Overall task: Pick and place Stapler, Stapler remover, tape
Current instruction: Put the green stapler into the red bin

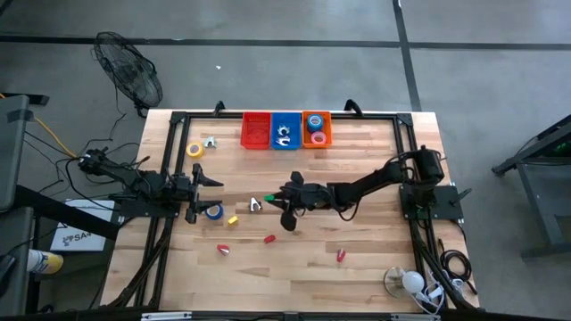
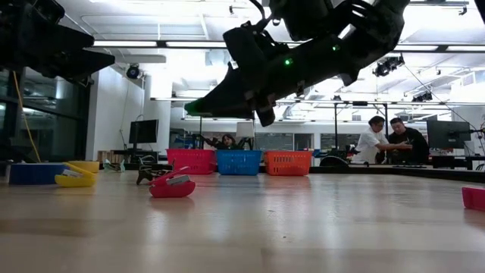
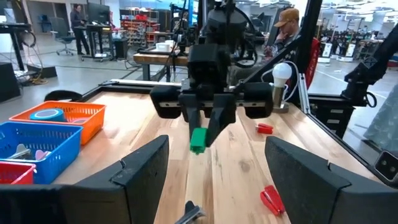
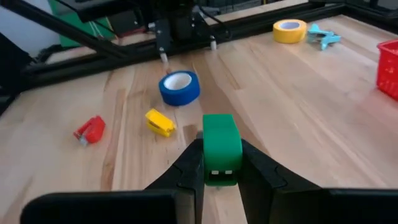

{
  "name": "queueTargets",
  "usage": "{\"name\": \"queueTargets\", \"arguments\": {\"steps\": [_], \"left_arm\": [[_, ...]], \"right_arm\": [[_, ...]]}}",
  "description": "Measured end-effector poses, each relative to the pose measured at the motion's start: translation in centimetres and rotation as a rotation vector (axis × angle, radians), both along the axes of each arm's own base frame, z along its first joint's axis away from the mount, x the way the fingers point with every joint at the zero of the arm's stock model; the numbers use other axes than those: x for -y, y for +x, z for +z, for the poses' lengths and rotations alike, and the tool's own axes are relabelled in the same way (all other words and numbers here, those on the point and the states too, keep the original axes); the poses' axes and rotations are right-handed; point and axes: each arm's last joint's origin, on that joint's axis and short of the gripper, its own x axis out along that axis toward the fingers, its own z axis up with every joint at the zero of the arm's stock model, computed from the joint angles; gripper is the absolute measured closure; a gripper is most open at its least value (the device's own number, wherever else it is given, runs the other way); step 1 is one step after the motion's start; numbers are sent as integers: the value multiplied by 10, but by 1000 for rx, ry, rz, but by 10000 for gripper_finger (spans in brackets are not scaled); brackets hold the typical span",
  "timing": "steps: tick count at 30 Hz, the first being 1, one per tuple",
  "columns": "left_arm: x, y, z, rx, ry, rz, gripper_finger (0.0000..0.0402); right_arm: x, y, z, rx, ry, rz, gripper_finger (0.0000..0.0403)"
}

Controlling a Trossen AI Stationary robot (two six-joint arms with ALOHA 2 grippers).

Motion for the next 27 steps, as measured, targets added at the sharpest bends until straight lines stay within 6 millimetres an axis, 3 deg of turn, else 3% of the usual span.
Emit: {"name": "queueTargets", "arguments": {"steps": [5, 10, 16, 27], "left_arm": [[-2, 0, 0, -4, 55, 87, 140], [-4, 1, -1, -51, 346, 169, 140], [-3, 3, -3, -108, 666, 151, 140], [1, 11, 1, -94, 802, 151, 140]], "right_arm": [[8, 2, 3, 33, 63, 37, 343], [17, 4, 8, 86, 155, 96, 343], [24, 6, 15, 154, 199, 120, 343], [26, 26, 44, 207, 127, 140, 343]]}}
